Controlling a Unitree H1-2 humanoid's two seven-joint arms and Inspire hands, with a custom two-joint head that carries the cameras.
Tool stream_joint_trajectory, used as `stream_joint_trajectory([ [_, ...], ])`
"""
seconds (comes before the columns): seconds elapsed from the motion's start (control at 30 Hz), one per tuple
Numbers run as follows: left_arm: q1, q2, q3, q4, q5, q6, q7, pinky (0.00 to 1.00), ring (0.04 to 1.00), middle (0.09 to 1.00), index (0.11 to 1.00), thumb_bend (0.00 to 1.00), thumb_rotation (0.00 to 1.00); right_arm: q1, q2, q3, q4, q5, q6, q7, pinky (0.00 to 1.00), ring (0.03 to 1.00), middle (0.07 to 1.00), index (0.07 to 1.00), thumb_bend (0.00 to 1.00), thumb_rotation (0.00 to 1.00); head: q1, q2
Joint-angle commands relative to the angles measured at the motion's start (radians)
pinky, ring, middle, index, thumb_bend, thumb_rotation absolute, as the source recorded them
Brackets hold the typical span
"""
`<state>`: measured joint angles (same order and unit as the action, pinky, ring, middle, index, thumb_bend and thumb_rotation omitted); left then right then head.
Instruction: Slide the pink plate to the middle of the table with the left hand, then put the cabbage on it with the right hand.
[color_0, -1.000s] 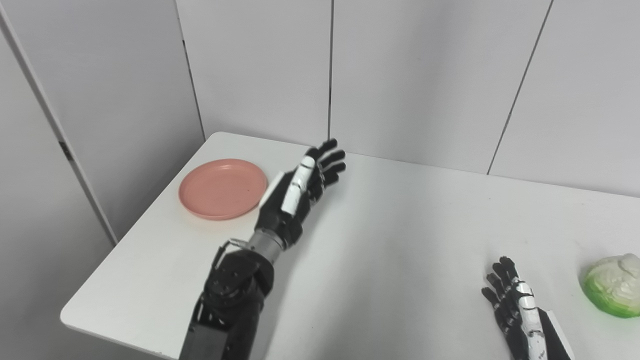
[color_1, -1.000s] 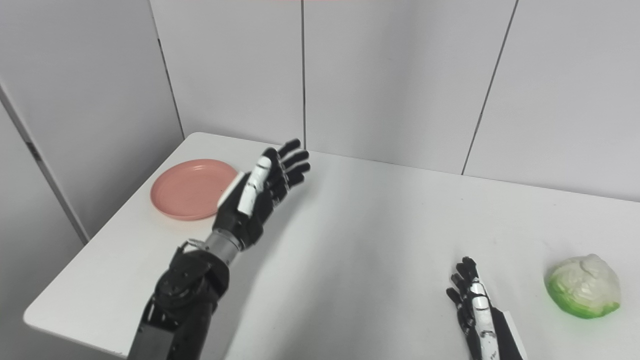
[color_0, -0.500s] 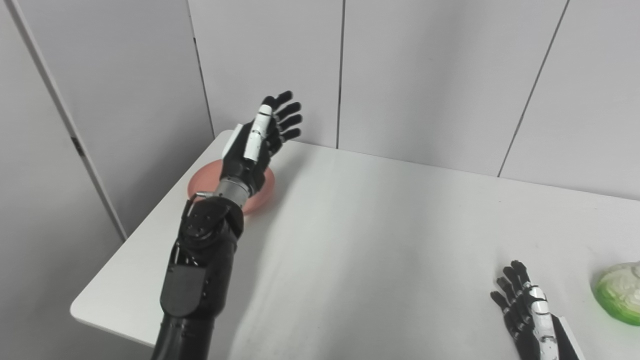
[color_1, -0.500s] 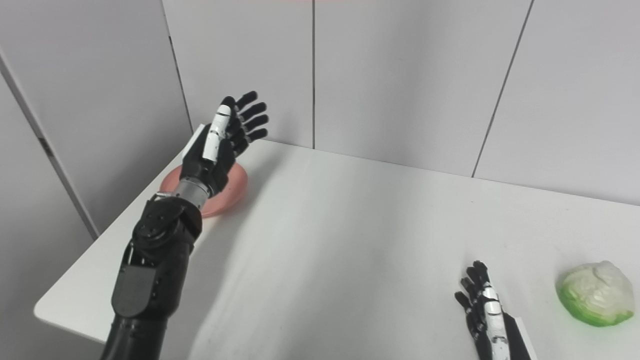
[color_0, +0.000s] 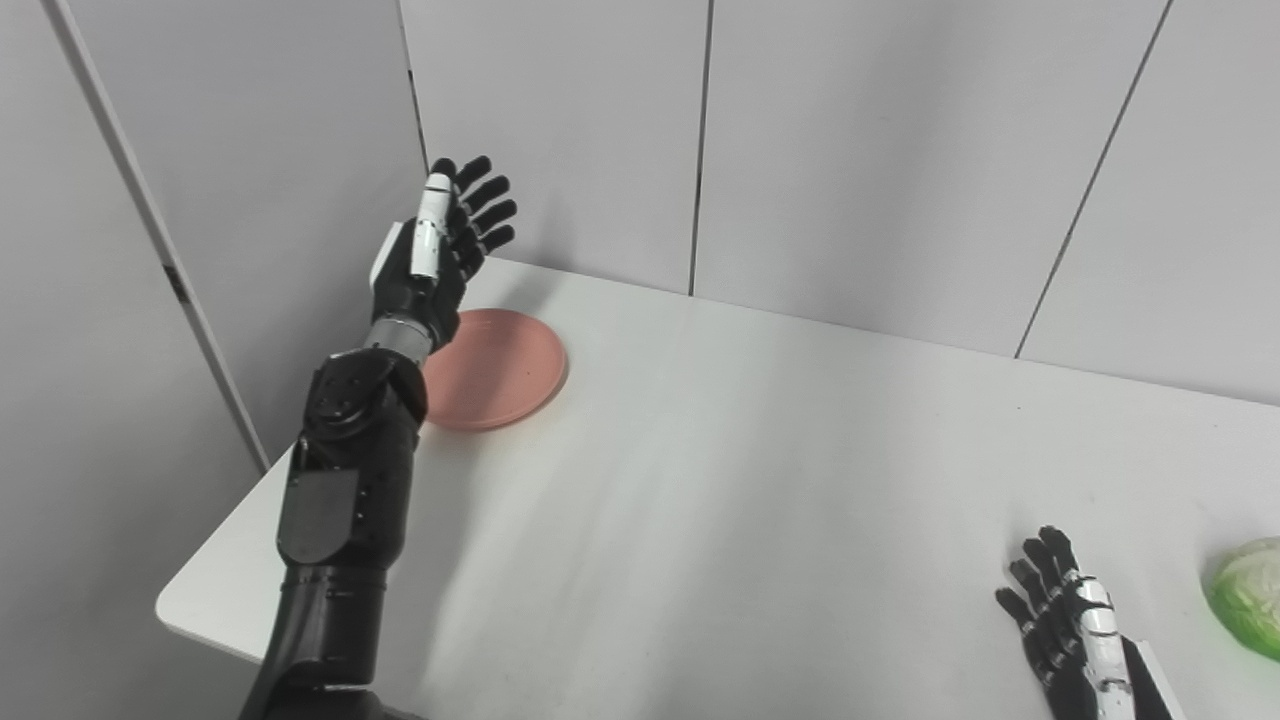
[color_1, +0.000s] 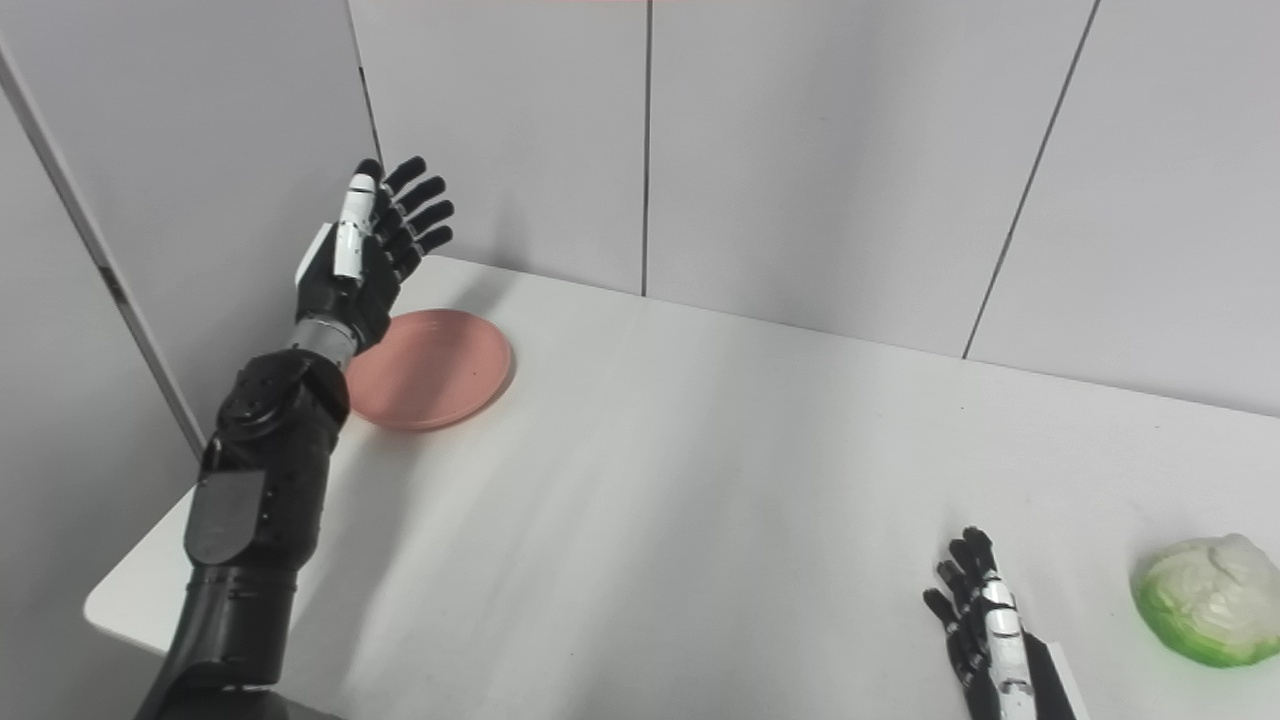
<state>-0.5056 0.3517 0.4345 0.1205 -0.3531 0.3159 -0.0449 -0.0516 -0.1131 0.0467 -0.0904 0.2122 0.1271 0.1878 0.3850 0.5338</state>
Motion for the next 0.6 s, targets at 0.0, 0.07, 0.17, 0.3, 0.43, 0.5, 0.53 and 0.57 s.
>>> stream_joint_trajectory([
  [0.0, -0.066, 0.044, 0.022, -0.009, -0.022, -0.042, 0.004, 0.85, 0.862, 0.867, 0.852, 0.43, 1.00, -0.004, -0.006, -0.002, -0.024, -0.003, 0.023, 0.004, 1.00, 1.000, 1.000, 1.000, 0.22, 1.00, 0.003, 0.001],
  [0.07, -0.070, 0.059, 0.032, 0.007, -0.027, -0.039, 0.005, 0.86, 0.871, 0.872, 0.858, 0.43, 0.97, -0.003, -0.005, -0.002, -0.028, -0.002, 0.025, 0.005, 1.00, 1.000, 1.000, 1.000, 0.21, 1.00, 0.003, 0.001],
  [0.17, -0.074, 0.072, 0.045, 0.023, -0.034, -0.028, 0.015, 0.87, 0.879, 0.880, 0.865, 0.43, 0.96, -0.002, -0.004, -0.002, -0.031, 0.000, 0.025, 0.004, 1.00, 1.000, 1.000, 1.000, 0.20, 1.00, 0.003, 0.001],
  [0.3, -0.077, 0.085, 0.065, 0.056, -0.046, -0.034, 0.027, 0.89, 0.904, 0.901, 0.882, 0.40, 0.97, -0.002, -0.006, 0.001, -0.033, -0.008, 0.030, 0.004, 1.00, 1.000, 1.000, 1.000, 0.21, 1.00, 0.004, 0.003],
  [0.43, -0.076, 0.094, 0.078, 0.081, -0.042, -0.042, 0.046, 0.90, 0.909, 0.903, 0.885, 0.39, 1.00, 0.000, -0.003, -0.003, -0.040, -0.001, 0.033, 0.003, 1.00, 1.000, 1.000, 1.000, 0.20, 1.00, 0.007, 0.005],
  [0.5, -0.072, 0.104, 0.080, 0.097, -0.044, -0.047, 0.037, 0.92, 0.924, 0.916, 0.896, 0.39, 1.00, -0.001, -0.003, -0.003, -0.040, 0.001, 0.032, 0.005, 1.00, 1.000, 1.000, 1.000, 0.19, 1.00, 0.006, 0.006],
  [0.53, -0.070, 0.107, 0.085, 0.108, -0.048, -0.051, 0.034, 0.92, 0.928, 0.919, 0.899, 0.39, 1.00, -0.001, -0.003, -0.003, -0.040, 0.000, 0.032, 0.004, 1.00, 1.000, 1.000, 1.000, 0.19, 1.00, 0.005, 0.006],
  [0.57, -0.070, 0.109, 0.088, 0.115, -0.051, -0.054, 0.032, 0.91, 0.929, 0.919, 0.900, 0.39, 1.00, 0.000, -0.003, -0.002, -0.040, -0.001, 0.032, 0.004, 1.00, 1.000, 1.000, 1.000, 0.19, 1.00, 0.004, 0.007],
])
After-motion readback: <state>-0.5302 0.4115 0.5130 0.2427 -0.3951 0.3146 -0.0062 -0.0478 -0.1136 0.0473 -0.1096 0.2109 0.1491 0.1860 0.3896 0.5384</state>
